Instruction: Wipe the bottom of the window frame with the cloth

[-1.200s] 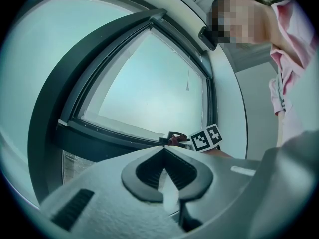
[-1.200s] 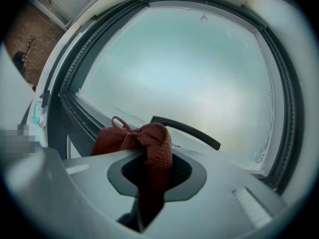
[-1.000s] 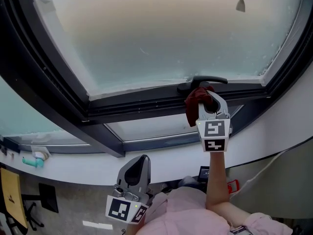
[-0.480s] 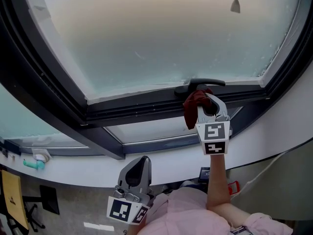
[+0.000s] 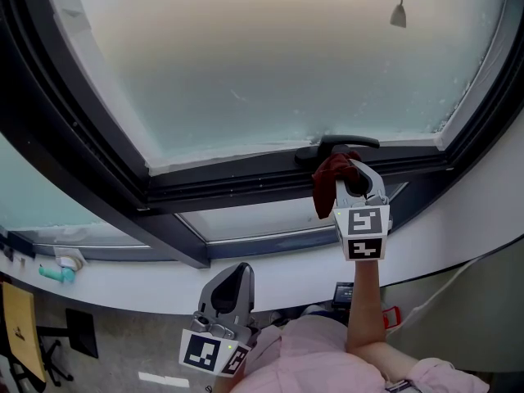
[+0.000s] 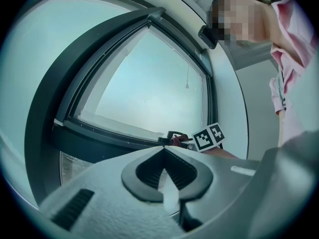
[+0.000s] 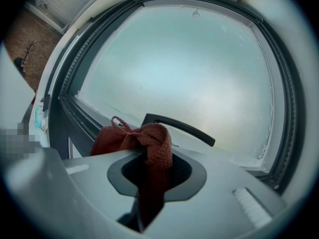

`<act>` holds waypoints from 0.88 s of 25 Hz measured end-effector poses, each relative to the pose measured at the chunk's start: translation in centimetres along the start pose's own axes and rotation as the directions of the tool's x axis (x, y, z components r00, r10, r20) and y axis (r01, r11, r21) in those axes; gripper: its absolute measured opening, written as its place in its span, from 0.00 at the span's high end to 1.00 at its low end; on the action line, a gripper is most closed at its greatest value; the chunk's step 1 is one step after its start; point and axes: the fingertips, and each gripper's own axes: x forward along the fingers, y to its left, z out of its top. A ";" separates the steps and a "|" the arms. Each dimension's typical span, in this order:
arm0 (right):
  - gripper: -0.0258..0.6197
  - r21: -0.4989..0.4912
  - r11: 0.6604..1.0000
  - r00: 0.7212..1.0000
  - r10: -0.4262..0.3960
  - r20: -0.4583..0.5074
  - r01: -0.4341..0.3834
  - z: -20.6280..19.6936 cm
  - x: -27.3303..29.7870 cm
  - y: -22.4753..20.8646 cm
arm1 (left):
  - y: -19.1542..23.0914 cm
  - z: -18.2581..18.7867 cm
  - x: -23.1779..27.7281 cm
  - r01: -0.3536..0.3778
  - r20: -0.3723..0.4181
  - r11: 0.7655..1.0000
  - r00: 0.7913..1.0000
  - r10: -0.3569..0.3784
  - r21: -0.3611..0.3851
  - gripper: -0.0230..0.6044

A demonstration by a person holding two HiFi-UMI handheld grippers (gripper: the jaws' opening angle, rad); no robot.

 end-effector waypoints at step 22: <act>0.86 0.000 1.000 1.000 -0.010 -0.021 0.010 -0.6 -0.2 -1.4 | 0.3 1.0 0.0 -0.004 0.033 1.000 0.999 0.004 0.001 0.96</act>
